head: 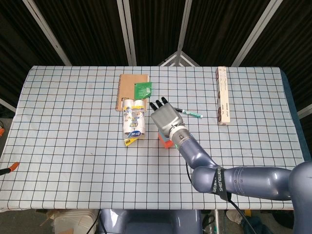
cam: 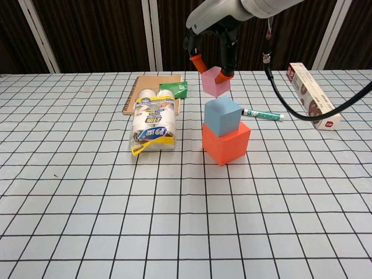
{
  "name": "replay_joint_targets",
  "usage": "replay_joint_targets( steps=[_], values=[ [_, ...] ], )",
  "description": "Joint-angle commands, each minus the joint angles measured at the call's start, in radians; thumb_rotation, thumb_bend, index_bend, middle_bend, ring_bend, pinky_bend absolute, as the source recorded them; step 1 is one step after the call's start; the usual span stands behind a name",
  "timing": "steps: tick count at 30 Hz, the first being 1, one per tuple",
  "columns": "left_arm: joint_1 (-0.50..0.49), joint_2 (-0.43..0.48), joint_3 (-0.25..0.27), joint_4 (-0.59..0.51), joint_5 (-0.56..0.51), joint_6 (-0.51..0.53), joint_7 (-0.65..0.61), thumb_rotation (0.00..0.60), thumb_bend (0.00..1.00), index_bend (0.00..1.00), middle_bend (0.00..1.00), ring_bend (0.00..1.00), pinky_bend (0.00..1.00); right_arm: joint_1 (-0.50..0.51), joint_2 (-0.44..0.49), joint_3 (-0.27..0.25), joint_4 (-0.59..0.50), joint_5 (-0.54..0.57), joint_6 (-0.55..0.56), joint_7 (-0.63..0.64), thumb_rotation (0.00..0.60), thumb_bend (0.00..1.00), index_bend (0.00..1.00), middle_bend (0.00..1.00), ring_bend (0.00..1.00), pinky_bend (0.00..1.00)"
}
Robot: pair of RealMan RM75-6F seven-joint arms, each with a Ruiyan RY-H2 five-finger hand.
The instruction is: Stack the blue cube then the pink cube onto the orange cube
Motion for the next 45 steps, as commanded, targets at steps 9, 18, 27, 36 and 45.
replay_joint_targets(
  steps=[9,18,27,36,45],
  values=[
    [0.004,-0.001,-0.002,0.003,0.005,0.014,-0.006,0.6,0.12,0.08,0.0,0.0,0.0,-0.02,-0.005,-0.045,0.031,-0.03,-0.04,0.083,0.6,0.4,0.46,0.0,0.0,0.0],
    [0.004,0.0,-0.001,0.004,0.005,0.013,-0.009,0.6,0.12,0.08,0.0,0.0,0.0,-0.042,0.01,-0.047,-0.002,-0.095,-0.042,0.162,0.6,0.4,0.46,0.0,0.0,0.0],
    [0.007,0.003,0.002,0.001,0.012,0.017,-0.014,0.6,0.12,0.08,0.0,0.0,0.0,-0.042,0.003,-0.061,-0.005,-0.121,-0.016,0.198,0.6,0.4,0.46,0.0,0.0,0.0],
    [0.009,0.007,0.001,0.002,0.012,0.019,-0.025,0.6,0.12,0.08,0.0,0.0,0.0,-0.056,-0.011,-0.055,-0.003,-0.169,0.028,0.234,0.6,0.4,0.46,0.0,0.0,0.0],
    [0.009,0.007,0.002,0.001,0.013,0.018,-0.023,0.6,0.12,0.08,0.0,0.0,0.0,-0.065,-0.016,-0.062,-0.01,-0.184,0.034,0.25,0.6,0.4,0.46,0.0,0.0,0.0]
  ],
)
